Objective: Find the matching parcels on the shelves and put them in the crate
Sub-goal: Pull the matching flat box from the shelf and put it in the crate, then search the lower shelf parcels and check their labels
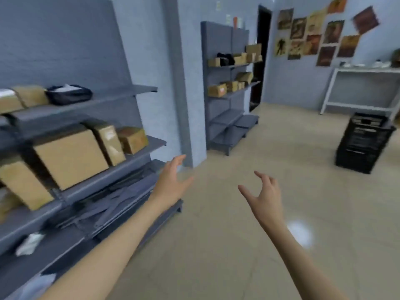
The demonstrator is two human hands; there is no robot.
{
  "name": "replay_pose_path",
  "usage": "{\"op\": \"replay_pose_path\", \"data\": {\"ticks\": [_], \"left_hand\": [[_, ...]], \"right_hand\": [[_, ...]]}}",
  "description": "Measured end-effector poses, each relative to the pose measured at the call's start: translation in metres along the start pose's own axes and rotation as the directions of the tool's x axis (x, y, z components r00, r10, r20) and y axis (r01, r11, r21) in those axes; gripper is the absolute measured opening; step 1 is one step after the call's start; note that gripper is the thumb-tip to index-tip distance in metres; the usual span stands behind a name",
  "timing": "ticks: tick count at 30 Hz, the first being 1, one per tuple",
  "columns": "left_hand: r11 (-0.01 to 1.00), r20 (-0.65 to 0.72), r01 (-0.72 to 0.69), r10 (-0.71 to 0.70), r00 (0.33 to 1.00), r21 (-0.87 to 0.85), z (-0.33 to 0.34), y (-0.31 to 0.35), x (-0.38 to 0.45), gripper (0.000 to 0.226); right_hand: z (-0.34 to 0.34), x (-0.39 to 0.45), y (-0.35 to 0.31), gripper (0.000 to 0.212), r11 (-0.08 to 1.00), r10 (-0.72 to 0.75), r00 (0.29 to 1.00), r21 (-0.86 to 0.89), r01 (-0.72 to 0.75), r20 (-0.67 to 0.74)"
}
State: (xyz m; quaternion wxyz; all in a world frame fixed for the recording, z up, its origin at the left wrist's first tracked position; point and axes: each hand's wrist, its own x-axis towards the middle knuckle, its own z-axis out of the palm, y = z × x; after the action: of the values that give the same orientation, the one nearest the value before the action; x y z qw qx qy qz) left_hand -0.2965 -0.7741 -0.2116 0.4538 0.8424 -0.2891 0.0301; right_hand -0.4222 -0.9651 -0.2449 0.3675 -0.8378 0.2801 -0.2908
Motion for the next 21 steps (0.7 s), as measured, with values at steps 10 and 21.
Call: {"op": "replay_pose_path", "data": {"ticks": [10, 21], "left_hand": [[0.946, -0.468, 0.275, -0.167, 0.868, 0.171, -0.245, -0.115, -0.024, 0.058], [0.795, -0.664, 0.602, -0.415, 0.622, 0.067, -0.324, -0.240, -0.029, 0.052]], "right_hand": [[0.193, 0.021, -0.195, 0.053, 0.922, -0.377, 0.887, 0.199, 0.332, 0.267], [0.381, 0.035, -0.285, 0.056, 0.837, -0.547, 0.646, 0.355, 0.416, 0.532]]}}
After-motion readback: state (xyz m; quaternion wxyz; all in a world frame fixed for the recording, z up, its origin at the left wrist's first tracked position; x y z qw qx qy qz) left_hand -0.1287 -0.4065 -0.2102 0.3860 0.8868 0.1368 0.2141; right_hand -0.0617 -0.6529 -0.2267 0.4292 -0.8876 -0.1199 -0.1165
